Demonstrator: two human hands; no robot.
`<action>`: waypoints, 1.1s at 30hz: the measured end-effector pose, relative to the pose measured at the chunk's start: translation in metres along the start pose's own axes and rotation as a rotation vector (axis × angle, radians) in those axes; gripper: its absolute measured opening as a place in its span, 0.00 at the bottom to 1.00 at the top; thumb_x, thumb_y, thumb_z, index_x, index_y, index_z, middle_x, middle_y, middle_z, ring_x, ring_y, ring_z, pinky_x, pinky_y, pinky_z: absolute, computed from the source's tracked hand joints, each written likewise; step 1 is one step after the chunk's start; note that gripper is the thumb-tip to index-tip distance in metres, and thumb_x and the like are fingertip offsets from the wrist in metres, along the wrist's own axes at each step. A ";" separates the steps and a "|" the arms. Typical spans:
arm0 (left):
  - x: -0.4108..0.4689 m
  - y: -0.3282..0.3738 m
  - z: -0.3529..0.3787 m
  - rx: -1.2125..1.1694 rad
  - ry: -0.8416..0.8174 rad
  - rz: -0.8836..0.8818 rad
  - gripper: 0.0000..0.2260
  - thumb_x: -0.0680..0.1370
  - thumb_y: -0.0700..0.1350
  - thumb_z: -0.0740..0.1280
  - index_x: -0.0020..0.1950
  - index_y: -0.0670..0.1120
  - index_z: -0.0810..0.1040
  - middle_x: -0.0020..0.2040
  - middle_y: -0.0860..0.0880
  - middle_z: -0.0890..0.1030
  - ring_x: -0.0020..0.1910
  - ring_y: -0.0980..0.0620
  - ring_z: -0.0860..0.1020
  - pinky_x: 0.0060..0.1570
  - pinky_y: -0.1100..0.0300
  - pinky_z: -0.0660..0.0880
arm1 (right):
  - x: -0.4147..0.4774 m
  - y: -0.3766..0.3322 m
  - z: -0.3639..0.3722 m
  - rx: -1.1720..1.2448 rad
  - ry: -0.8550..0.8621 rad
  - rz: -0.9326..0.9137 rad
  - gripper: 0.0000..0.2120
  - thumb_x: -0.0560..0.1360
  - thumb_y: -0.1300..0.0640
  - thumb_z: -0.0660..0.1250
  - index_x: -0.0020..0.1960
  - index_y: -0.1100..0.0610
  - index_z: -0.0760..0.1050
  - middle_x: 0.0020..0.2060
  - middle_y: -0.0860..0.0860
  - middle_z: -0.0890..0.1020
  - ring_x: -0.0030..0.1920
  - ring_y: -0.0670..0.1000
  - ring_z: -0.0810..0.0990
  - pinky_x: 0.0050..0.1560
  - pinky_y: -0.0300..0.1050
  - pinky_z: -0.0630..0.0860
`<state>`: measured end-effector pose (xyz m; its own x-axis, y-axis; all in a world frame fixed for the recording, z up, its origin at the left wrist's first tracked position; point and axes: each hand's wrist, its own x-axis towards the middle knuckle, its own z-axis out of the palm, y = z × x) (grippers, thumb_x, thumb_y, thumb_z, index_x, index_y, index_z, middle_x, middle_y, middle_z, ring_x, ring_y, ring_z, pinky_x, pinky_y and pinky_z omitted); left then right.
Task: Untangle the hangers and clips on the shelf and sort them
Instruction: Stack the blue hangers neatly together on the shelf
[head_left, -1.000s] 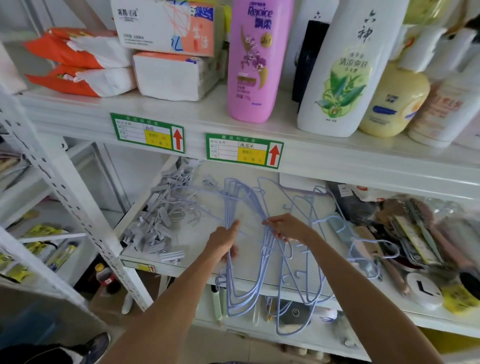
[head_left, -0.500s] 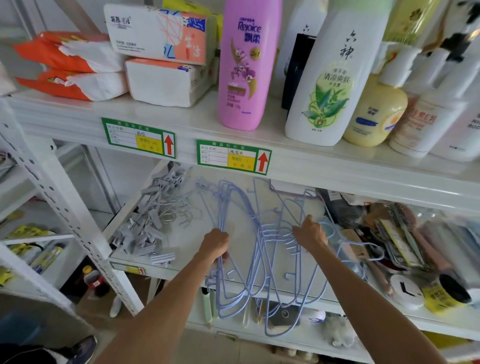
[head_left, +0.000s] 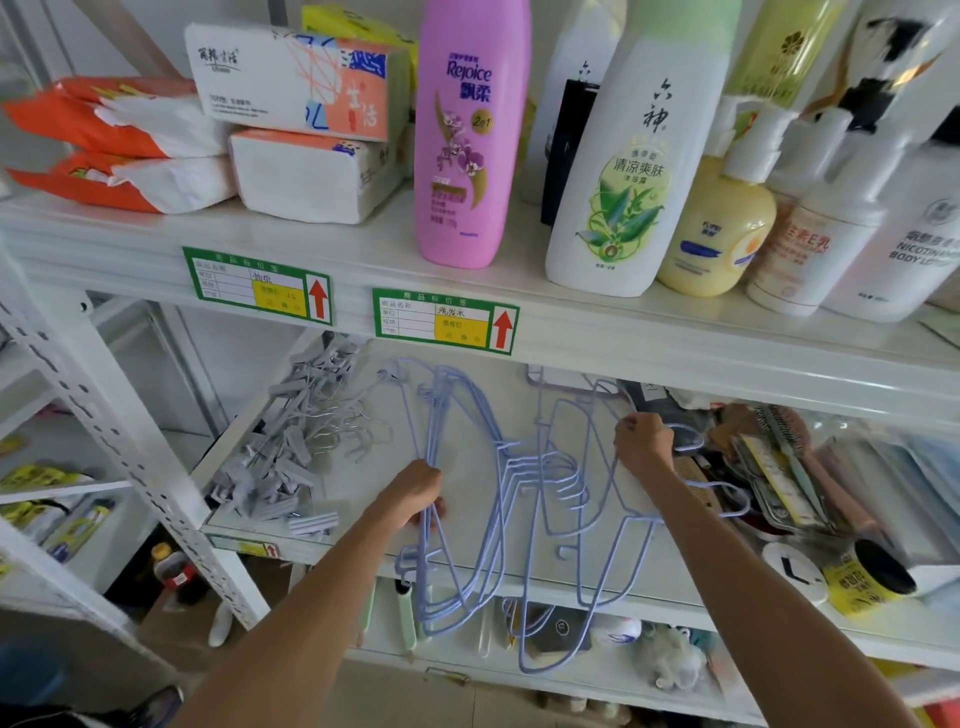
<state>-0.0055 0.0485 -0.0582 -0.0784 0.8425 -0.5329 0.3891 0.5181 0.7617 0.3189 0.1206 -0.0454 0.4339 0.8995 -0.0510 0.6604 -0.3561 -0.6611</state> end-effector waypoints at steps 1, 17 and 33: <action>0.001 -0.001 -0.001 0.004 0.000 0.012 0.10 0.79 0.36 0.52 0.41 0.39 0.70 0.33 0.40 0.77 0.35 0.40 0.79 0.37 0.50 0.79 | -0.002 -0.001 -0.002 0.055 0.012 0.033 0.12 0.72 0.64 0.59 0.30 0.60 0.69 0.28 0.58 0.75 0.31 0.56 0.75 0.33 0.47 0.68; 0.018 -0.020 -0.009 -0.086 -0.168 0.012 0.06 0.79 0.33 0.54 0.52 0.43 0.66 0.48 0.39 0.77 0.42 0.44 0.80 0.47 0.47 0.79 | -0.112 -0.056 0.105 0.252 -0.112 -0.034 0.08 0.77 0.61 0.62 0.49 0.62 0.80 0.40 0.61 0.84 0.39 0.58 0.83 0.41 0.46 0.80; 0.007 -0.031 -0.006 -0.348 -0.111 -0.058 0.02 0.80 0.36 0.60 0.52 0.39 0.70 0.34 0.41 0.74 0.29 0.46 0.73 0.27 0.56 0.76 | -0.170 -0.087 0.119 0.035 -0.108 0.038 0.13 0.77 0.58 0.61 0.58 0.61 0.64 0.51 0.66 0.77 0.54 0.66 0.77 0.46 0.52 0.73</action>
<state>-0.0233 0.0395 -0.0836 0.0160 0.7990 -0.6012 0.0494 0.5999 0.7986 0.1151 0.0290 -0.0682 0.3887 0.9081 -0.1559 0.6220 -0.3834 -0.6828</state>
